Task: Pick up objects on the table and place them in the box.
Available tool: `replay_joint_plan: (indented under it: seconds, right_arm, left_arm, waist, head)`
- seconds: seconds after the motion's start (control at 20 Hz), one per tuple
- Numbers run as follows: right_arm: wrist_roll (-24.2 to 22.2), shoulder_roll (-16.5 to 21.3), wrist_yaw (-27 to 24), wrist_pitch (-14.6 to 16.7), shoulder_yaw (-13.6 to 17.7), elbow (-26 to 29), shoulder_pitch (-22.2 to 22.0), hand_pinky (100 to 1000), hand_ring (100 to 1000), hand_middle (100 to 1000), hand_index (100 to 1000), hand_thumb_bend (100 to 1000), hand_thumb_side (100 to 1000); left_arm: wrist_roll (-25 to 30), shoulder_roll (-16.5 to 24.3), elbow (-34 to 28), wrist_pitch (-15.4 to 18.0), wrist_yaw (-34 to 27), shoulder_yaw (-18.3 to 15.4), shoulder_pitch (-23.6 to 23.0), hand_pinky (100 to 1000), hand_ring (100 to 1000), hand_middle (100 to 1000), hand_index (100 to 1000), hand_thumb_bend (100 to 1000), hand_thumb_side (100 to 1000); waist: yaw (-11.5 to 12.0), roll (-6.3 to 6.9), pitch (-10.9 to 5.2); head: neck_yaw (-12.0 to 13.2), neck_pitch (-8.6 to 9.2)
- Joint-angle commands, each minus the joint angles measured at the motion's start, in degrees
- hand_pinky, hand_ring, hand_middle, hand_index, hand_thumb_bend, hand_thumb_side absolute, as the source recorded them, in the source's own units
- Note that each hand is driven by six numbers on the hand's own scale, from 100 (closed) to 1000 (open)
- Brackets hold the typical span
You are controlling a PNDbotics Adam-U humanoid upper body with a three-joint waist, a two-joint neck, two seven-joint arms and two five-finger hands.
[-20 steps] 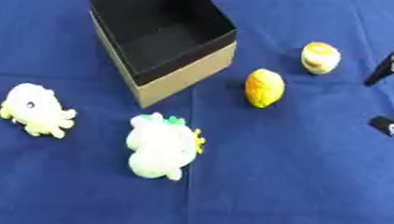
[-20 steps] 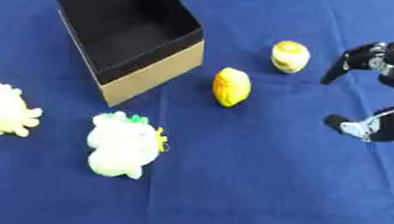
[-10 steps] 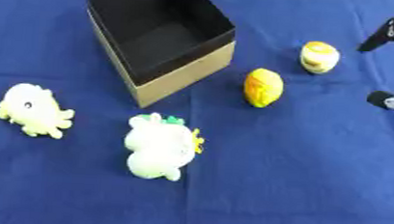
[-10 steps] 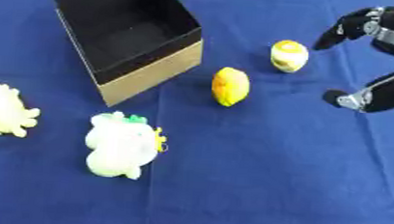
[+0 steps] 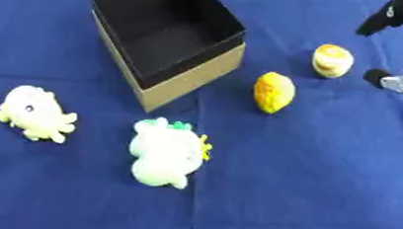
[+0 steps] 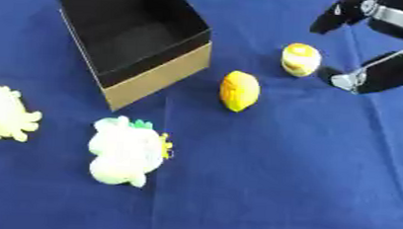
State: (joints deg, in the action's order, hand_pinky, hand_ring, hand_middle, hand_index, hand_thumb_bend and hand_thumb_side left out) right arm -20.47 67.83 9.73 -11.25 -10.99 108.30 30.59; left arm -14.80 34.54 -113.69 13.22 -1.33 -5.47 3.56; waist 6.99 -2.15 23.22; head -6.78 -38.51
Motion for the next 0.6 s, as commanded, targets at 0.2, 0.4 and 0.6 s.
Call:
replay_joint_plan:
  seconds: [0.2,0.4,0.6]
  right_arm:
    - [-0.9,-2.0,3.4,0.0,-1.3,-6.8,4.3,834,808,705,794,349,100]
    - [-1.4,-4.2,5.7,0.5,-2.1,-11.3,6.4,835,810,711,803,318,100]
    - [-2.0,-5.9,8.0,1.1,-2.3,-15.4,7.7,839,820,737,821,366,100]
  left_arm:
    - [0.4,0.5,-0.9,0.0,-0.4,-0.1,0.4,748,627,624,815,272,536]
    - [0.4,0.3,-0.9,0.0,-0.4,0.0,0.5,748,626,624,814,271,513]
    - [0.5,0.0,-0.9,-0.1,-0.4,0.0,0.5,748,626,623,814,270,538]
  waist:
    - [1.0,0.11,-0.5]
    - [1.7,0.13,-0.1]
    - [2.4,0.08,0.35]
  head:
    - [-1.3,1.49]
    - [-1.7,1.94]
    - [-1.9,2.21]
